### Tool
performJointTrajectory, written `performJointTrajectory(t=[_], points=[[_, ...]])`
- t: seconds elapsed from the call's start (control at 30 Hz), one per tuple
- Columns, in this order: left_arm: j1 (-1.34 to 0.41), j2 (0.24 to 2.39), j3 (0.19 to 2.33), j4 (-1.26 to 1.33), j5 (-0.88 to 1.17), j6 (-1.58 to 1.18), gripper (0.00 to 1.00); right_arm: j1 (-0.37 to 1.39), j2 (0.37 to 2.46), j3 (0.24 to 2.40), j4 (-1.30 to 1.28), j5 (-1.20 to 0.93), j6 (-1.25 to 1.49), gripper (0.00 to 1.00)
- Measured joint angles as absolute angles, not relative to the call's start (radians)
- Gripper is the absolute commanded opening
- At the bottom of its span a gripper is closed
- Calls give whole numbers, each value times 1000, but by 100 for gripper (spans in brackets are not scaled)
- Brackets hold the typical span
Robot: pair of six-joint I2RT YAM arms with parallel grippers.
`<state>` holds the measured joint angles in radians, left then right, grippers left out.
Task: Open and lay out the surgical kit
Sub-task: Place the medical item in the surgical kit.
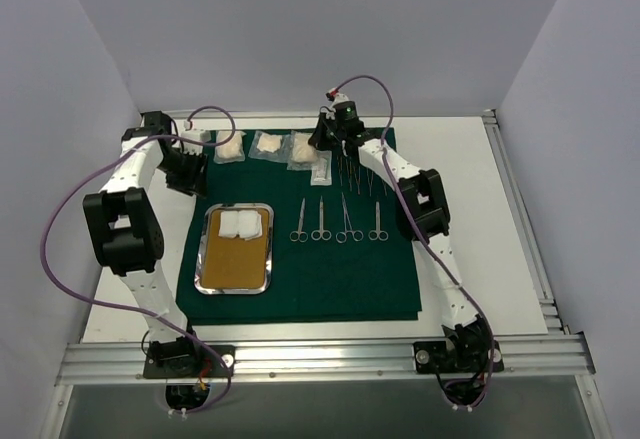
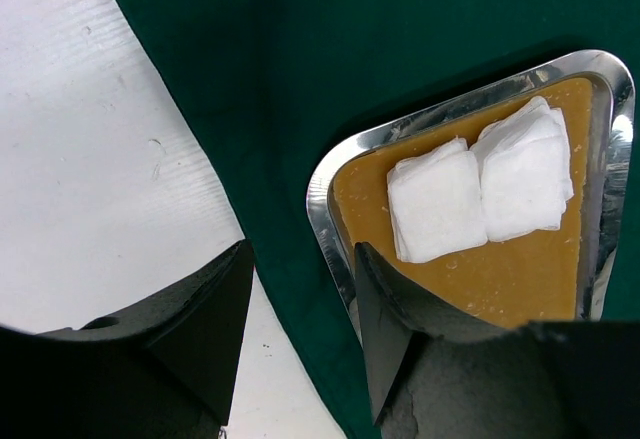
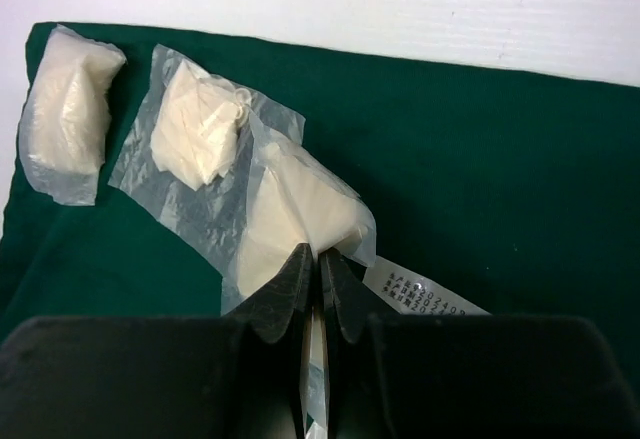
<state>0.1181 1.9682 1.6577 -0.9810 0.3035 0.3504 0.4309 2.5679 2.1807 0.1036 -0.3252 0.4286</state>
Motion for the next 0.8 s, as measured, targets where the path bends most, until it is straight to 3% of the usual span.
performJointTrajectory(t=[0.77, 0.8], points=[[118, 1977, 1658, -966, 286, 348, 54, 393, 2690, 2285, 165, -350, 503, 0], [118, 1977, 1658, -966, 286, 348, 54, 391, 2697, 2293, 165, -353, 504, 7]])
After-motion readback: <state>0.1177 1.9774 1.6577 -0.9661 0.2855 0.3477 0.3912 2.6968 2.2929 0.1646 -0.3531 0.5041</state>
